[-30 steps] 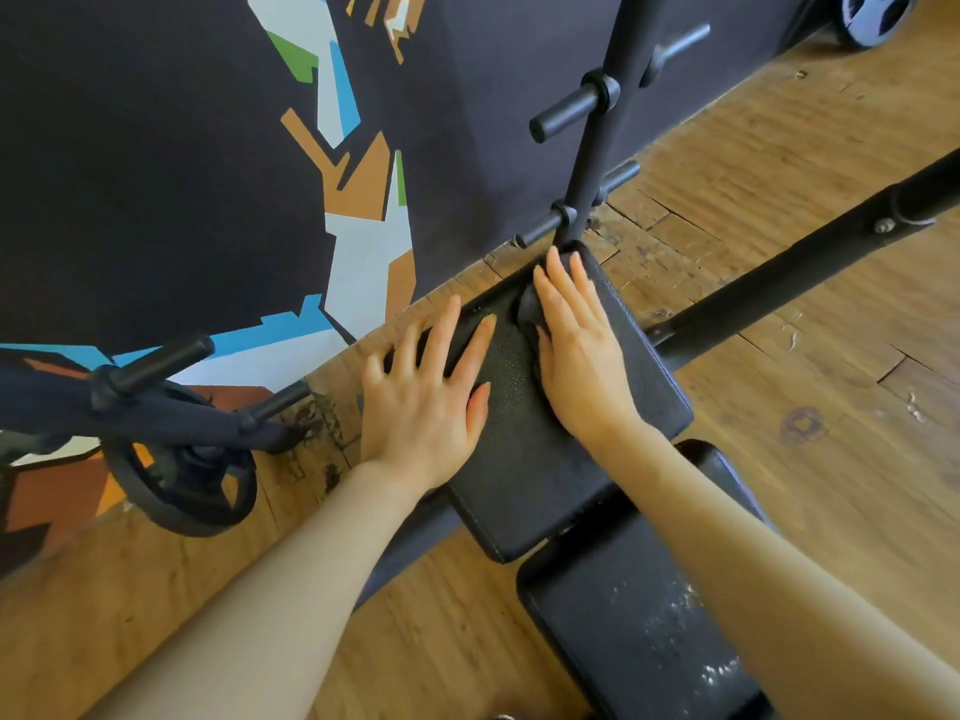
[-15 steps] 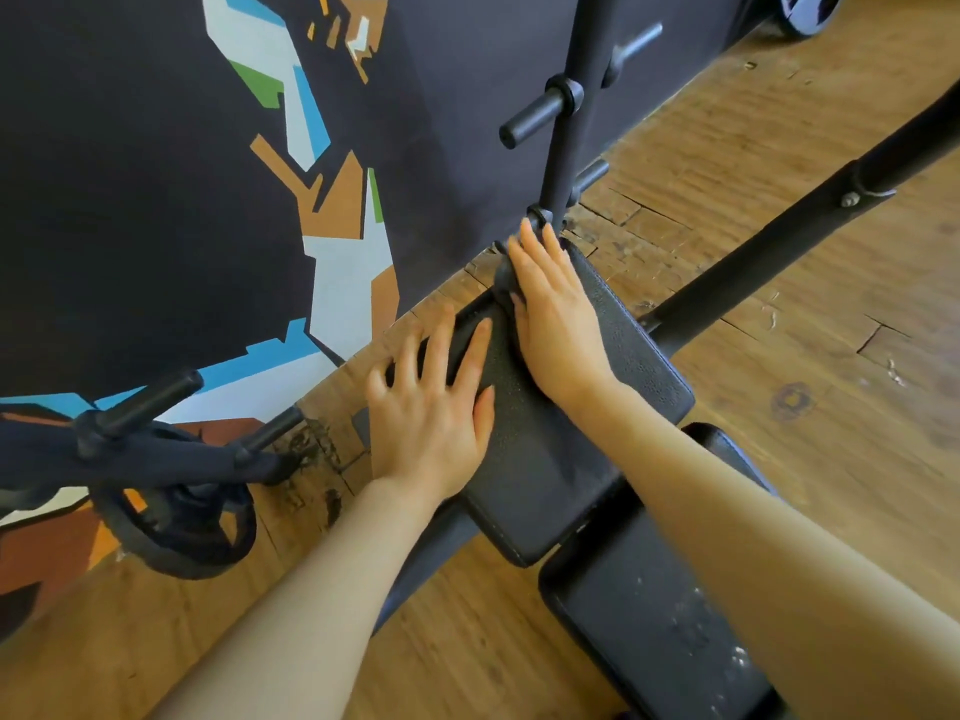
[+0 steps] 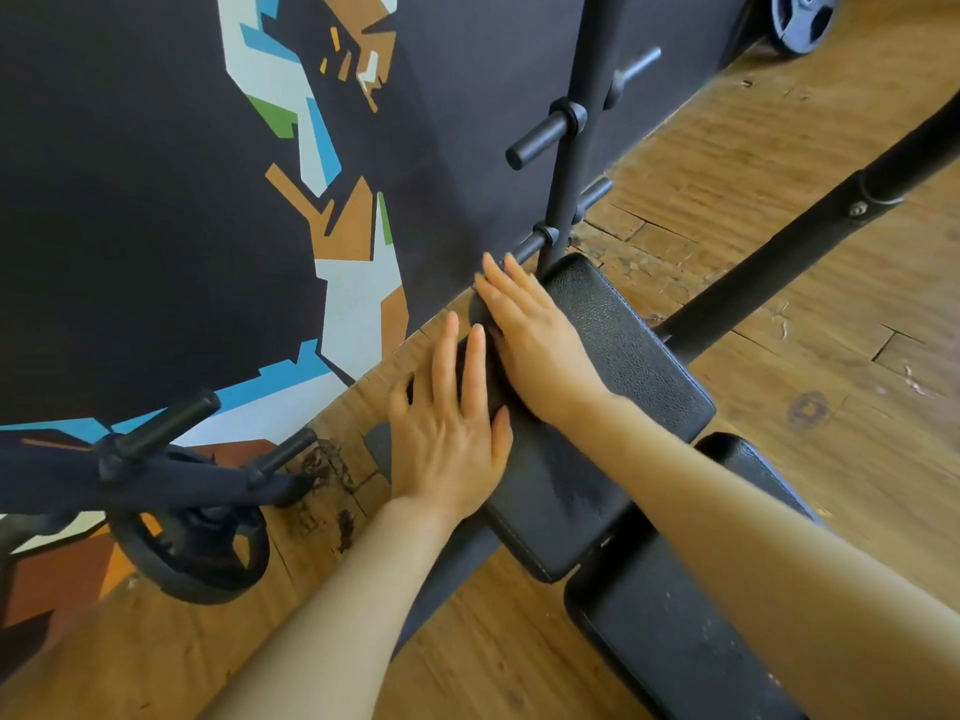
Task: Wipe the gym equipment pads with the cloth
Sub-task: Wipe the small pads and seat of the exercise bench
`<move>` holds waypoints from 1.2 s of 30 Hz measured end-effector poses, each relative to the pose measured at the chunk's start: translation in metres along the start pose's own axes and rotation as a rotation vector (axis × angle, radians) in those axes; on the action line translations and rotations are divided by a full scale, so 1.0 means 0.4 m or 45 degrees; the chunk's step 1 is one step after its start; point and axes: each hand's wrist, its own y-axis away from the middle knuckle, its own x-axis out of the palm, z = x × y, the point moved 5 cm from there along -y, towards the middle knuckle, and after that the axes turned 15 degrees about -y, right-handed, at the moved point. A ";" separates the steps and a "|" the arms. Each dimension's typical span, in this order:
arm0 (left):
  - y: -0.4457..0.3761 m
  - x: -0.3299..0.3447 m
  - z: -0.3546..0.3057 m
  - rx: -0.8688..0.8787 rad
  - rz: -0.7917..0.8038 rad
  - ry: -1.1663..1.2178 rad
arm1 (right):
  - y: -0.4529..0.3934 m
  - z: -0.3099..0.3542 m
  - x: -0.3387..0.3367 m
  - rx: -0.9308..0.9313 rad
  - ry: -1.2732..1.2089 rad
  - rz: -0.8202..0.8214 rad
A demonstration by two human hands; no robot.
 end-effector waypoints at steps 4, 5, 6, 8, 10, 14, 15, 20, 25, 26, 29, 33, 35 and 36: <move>0.009 -0.005 0.004 0.001 -0.012 0.107 | 0.076 0.015 0.013 0.027 0.030 0.013; 0.011 -0.005 0.006 0.019 -0.026 0.129 | 0.138 0.024 0.015 0.006 0.031 0.049; 0.015 -0.005 0.006 0.059 -0.043 0.142 | 0.195 0.032 0.014 -0.019 0.021 0.080; 0.020 -0.005 0.007 0.138 -0.081 0.155 | 0.239 0.026 0.008 -0.057 0.000 0.110; 0.017 -0.007 0.012 0.120 -0.122 0.189 | 0.189 0.019 0.016 -0.095 0.007 0.129; 0.015 0.004 0.010 0.102 -0.165 0.204 | 0.016 0.032 0.051 -0.152 0.123 0.125; 0.015 0.005 0.010 0.108 -0.169 0.193 | 0.007 0.032 0.049 -0.137 0.123 0.093; 0.020 -0.008 0.008 0.130 -0.136 0.219 | 0.215 0.020 0.007 -0.076 0.057 0.137; 0.016 -0.007 0.008 0.112 -0.153 0.239 | 0.074 -0.059 -0.055 0.002 0.169 0.052; 0.016 -0.005 0.008 0.106 -0.161 0.237 | 0.042 -0.068 -0.060 0.051 0.161 -0.001; 0.018 -0.003 0.008 0.098 -0.165 0.239 | 0.058 -0.043 -0.030 -0.001 0.087 -0.016; 0.018 -0.005 0.006 0.091 -0.166 0.236 | 0.125 0.002 0.005 -0.432 0.069 0.363; 0.016 -0.004 0.006 0.093 -0.171 0.229 | 0.074 -0.033 -0.021 -0.367 0.129 0.259; 0.014 -0.003 0.007 0.088 -0.167 0.216 | 0.049 -0.049 -0.033 -0.247 0.139 0.156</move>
